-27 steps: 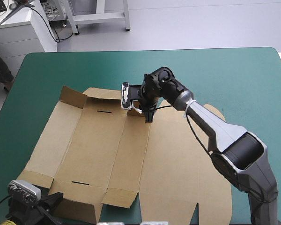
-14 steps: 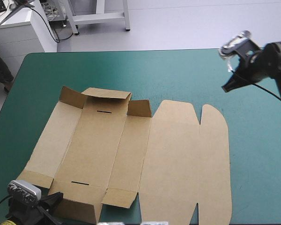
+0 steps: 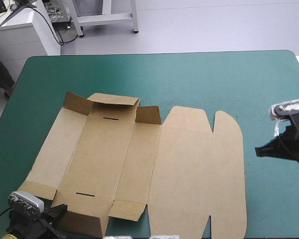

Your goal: Fold the box

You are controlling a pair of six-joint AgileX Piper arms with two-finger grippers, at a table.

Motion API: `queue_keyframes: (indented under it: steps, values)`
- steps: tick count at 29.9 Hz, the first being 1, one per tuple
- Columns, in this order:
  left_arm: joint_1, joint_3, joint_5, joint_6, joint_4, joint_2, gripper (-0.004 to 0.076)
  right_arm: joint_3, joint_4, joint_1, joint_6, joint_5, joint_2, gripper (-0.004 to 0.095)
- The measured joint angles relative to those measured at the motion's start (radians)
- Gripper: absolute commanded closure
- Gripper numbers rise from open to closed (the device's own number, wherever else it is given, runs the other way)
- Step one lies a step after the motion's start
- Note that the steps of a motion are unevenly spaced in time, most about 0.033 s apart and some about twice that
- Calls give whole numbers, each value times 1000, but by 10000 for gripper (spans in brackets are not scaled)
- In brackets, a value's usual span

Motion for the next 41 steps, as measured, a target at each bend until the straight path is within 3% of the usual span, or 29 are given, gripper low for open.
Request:
queue_keyframes:
  steps: [5,12,32,36,41]
  values:
    - [0,0,1,-12,-22,5,732,168,77,0,8,-6,-153,925]
    - [0,-27,2,-27,-37,118,732,271,79,0,16,-7,-246,925]
    - [1,-384,-147,-37,-37,788,732,295,46,0,23,-19,-269,925]
    - [70,-491,-157,-7,-51,918,732,295,46,0,23,-19,-269,925]
    - [326,-641,-116,123,-160,1032,732,295,51,0,23,-19,-269,925]
